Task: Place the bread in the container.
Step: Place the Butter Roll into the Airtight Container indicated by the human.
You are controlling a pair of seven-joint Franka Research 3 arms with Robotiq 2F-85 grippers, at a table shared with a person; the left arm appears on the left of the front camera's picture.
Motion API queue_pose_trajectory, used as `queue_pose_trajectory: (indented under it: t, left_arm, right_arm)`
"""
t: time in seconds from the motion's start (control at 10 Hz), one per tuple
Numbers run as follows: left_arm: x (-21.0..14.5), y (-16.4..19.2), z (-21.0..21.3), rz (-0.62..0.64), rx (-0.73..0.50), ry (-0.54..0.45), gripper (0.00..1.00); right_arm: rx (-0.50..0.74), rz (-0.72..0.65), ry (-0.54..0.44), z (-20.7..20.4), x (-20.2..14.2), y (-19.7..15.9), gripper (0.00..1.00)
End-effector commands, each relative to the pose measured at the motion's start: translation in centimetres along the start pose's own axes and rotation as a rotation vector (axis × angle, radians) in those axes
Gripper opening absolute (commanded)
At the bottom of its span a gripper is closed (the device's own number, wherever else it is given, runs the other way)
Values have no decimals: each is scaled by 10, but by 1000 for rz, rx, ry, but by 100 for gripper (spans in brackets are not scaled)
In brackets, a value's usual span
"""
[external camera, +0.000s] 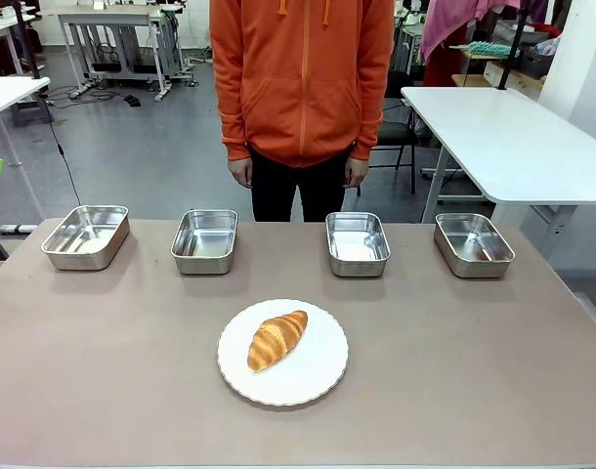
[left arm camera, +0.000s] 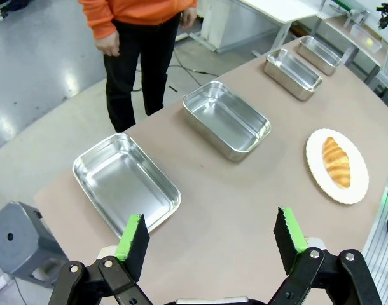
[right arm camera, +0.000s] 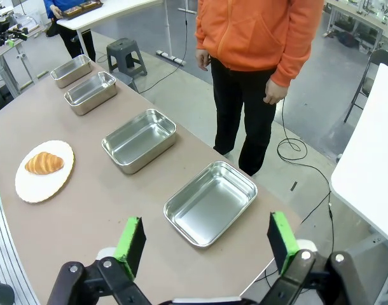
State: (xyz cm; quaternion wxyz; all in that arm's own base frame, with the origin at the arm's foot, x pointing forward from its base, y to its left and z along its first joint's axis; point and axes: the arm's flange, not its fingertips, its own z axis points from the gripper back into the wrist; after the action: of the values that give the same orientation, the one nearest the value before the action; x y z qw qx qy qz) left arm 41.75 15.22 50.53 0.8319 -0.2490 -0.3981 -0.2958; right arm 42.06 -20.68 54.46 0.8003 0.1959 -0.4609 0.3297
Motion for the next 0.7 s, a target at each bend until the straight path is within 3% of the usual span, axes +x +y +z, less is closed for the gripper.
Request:
queue_pose_trajectory:
  t: [0.0, 0.6]
  left_arm:
    - [0, 1, 2, 2, -2, -15, 100]
    - [0, 1, 2, 2, -2, -15, 100]
  right_arm:
    - [3, 2, -4, -1, 0, 0, 100]
    - [3, 2, -4, -1, 0, 0, 100]
